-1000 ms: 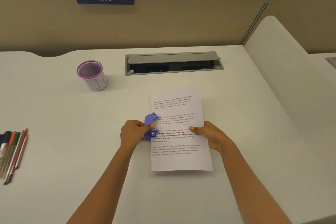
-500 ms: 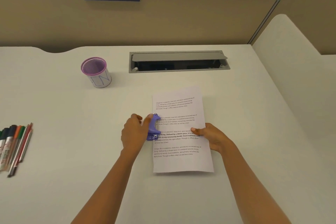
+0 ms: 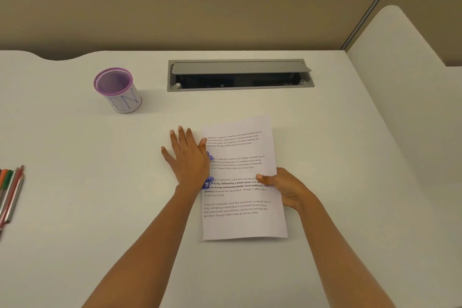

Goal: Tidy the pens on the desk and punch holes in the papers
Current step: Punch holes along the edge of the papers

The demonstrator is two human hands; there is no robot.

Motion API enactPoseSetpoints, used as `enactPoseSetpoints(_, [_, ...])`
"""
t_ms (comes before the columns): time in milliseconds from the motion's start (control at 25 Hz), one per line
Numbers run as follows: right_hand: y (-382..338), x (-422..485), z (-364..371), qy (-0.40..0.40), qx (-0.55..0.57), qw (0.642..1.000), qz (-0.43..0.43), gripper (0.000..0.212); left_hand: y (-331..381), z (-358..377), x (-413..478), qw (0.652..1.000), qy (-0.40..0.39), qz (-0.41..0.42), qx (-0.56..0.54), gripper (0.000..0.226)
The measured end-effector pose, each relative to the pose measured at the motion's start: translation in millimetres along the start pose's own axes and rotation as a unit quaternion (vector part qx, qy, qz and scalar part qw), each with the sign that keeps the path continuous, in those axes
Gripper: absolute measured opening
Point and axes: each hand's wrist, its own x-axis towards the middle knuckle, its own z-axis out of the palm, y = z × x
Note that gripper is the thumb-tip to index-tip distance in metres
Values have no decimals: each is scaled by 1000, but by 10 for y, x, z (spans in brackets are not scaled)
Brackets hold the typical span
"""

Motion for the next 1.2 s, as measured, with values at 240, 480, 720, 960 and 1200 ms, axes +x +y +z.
enactPoseSetpoints(240, [24, 60, -36, -11, 3, 1000, -2, 34, -72, 105, 28, 999, 20, -21, 26, 57])
enactPoseSetpoints(480, [47, 130, -62, -14, -12, 1000, -16, 34, -121, 180, 43, 998, 9, -45, 31, 57])
enactPoseSetpoints(720, [-77, -56, 16, 9, -51, 998, -43, 32, -61, 62, 4, 998, -36, -61, -2, 58])
enactPoseSetpoints(960, [-214, -178, -13, 5, -69, 996, -52, 13, 42, -10, 36, 986, -93, -99, -92, 65])
enactPoseSetpoints(1200, [-140, -238, -27, 8, -73, 996, -42, 25, 31, -116, -103, 981, -106, -93, -132, 67])
